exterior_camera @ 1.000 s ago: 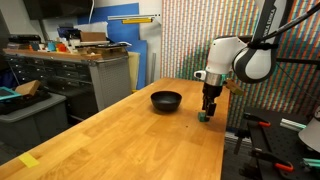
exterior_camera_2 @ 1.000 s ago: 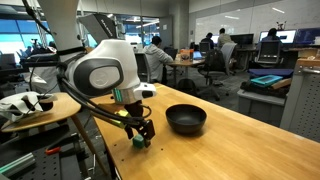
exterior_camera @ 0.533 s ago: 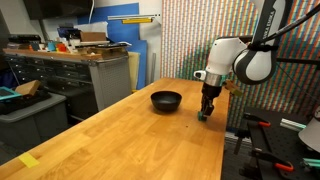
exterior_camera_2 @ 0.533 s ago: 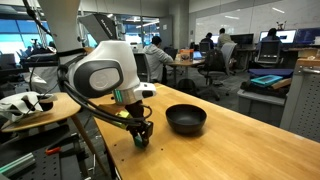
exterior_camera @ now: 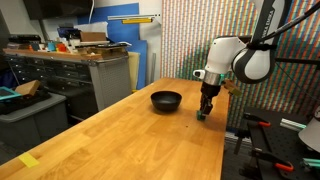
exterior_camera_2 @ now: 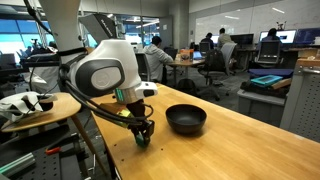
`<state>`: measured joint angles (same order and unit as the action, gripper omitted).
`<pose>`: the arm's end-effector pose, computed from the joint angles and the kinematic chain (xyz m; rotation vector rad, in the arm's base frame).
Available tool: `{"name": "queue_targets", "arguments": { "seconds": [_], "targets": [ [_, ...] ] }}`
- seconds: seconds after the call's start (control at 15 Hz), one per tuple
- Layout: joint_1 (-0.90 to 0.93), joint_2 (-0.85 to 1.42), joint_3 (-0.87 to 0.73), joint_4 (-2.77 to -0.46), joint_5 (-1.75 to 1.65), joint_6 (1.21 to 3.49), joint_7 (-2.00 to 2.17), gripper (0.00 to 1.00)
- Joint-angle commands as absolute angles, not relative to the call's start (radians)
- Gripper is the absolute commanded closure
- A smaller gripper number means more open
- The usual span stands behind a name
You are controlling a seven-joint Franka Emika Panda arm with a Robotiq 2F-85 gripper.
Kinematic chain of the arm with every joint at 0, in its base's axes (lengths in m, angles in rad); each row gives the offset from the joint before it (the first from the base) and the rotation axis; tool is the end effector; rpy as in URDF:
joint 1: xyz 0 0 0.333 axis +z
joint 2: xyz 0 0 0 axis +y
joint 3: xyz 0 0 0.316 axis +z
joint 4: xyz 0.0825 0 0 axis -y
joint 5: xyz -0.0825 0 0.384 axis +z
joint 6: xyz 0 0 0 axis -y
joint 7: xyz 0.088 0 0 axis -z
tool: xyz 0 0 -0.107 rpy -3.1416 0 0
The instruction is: Put the green square into the black bowl.
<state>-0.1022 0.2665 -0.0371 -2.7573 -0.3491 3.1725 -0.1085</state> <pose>0.3877 -0.0241 0.1508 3.0519 0.4940 0.2180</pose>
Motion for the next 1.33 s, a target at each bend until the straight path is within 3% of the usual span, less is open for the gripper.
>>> {"name": "queue_targets", "arguments": {
  "seconds": [0.0, 0.4, 0.73, 1.27],
  "targets": [
    [-0.150, 0.200, 0.021, -2.754, -0.349, 3.119, -0.087, 0.79],
    [-0.174, 0.102, 0.104, -2.753, -0.298, 3.012, -0.104, 0.79],
    [-0.079, -0.010, 0.060, -2.717, -0.159, 2.836, -0.155, 0.79],
    [-0.048, -0.032, 0.021, -2.458, -0.095, 2.600, -0.141, 0.79]
  ]
}}
